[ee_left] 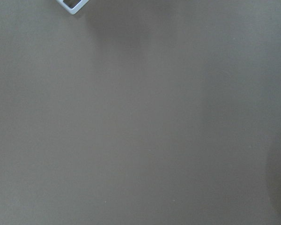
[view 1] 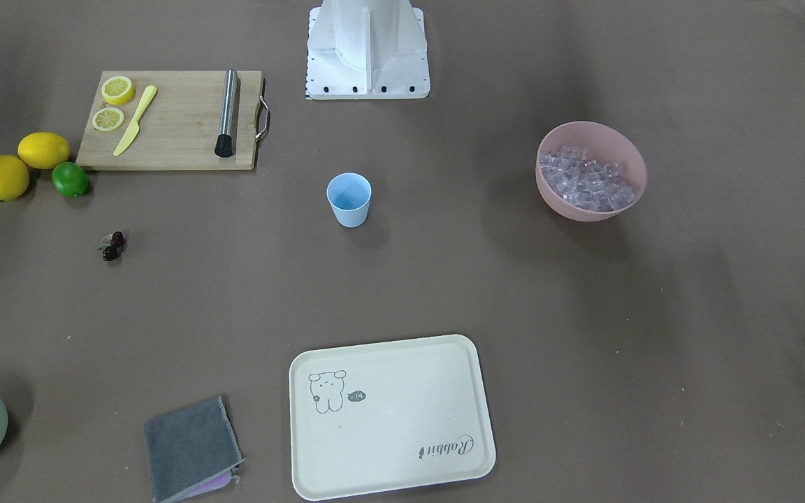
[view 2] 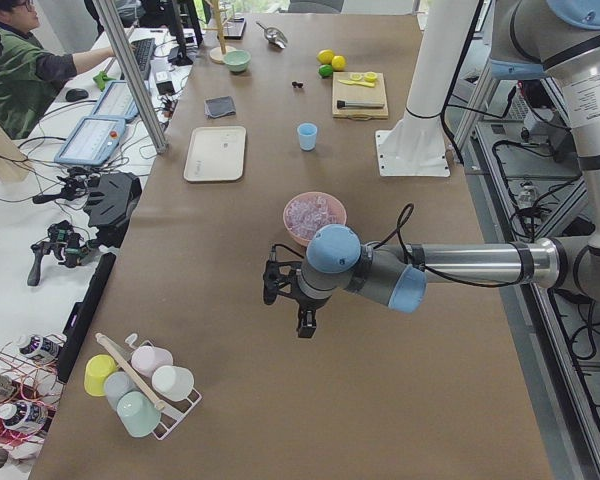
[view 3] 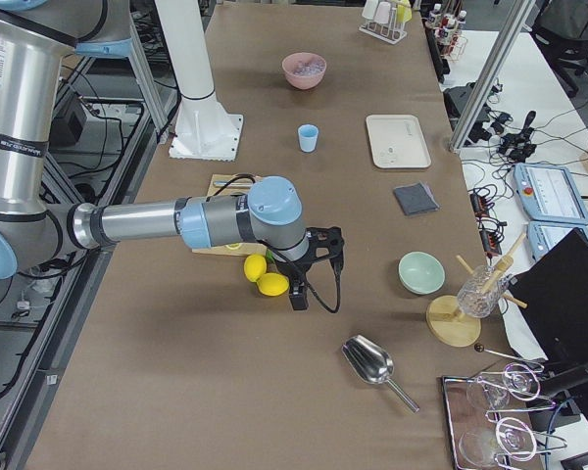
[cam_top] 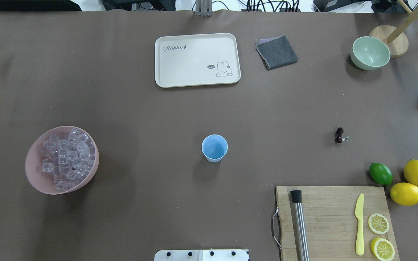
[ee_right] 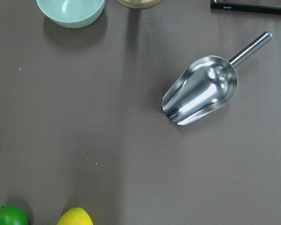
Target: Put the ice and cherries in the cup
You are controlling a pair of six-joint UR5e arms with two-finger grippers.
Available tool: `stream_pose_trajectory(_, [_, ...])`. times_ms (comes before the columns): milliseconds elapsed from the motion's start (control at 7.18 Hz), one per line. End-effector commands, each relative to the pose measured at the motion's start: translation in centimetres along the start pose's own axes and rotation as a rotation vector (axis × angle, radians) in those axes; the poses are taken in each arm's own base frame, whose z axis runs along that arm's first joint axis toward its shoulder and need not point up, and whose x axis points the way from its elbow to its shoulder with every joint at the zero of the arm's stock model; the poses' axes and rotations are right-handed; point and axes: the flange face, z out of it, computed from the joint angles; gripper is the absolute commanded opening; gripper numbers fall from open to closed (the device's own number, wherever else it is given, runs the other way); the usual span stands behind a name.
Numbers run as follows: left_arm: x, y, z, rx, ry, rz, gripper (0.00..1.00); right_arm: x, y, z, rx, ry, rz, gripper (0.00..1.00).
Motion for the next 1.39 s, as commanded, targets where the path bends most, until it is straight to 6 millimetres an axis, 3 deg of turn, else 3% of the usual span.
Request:
stream_pose_trajectory(0, [2.8,-2.4,-1.6,0.141,0.045,0.168,0.99,-0.6,-0.2,0.5,0.015,-0.009,-0.042,1.0])
stream_pose_trajectory(139, [3.5,-2.6,-2.0,0.163,0.062,0.198,0.98,-0.6,0.0,0.6,0.016,-0.012,-0.043,1.0])
stream_pose_trajectory(418, [8.4,-5.7,-1.6,0.157,0.173,0.312,0.99,-0.3,0.8,0.8,0.024,-0.013,-0.051,1.0])
stream_pose_trajectory(696, [13.4,-5.2,2.2,0.065,0.235,0.206,0.99,-0.4,0.9,0.7,0.03,-0.013,-0.057,1.0])
stream_pose_trajectory(835, [15.3,-5.0,4.4,0.078,0.179,0.142,0.99,-0.4,0.9,0.7,0.03,-0.015,-0.057,1.0])
stream_pose_trajectory(974, [19.4,-4.2,6.9,0.054,0.171,0.082,0.99,-0.4,0.9,0.7,0.03,-0.015,-0.056,1.0])
stream_pose_trajectory(1253, [28.3,-0.5,10.0,0.034,0.184,0.018,0.99,-0.4,0.9,0.7,0.03,-0.016,-0.054,1.0])
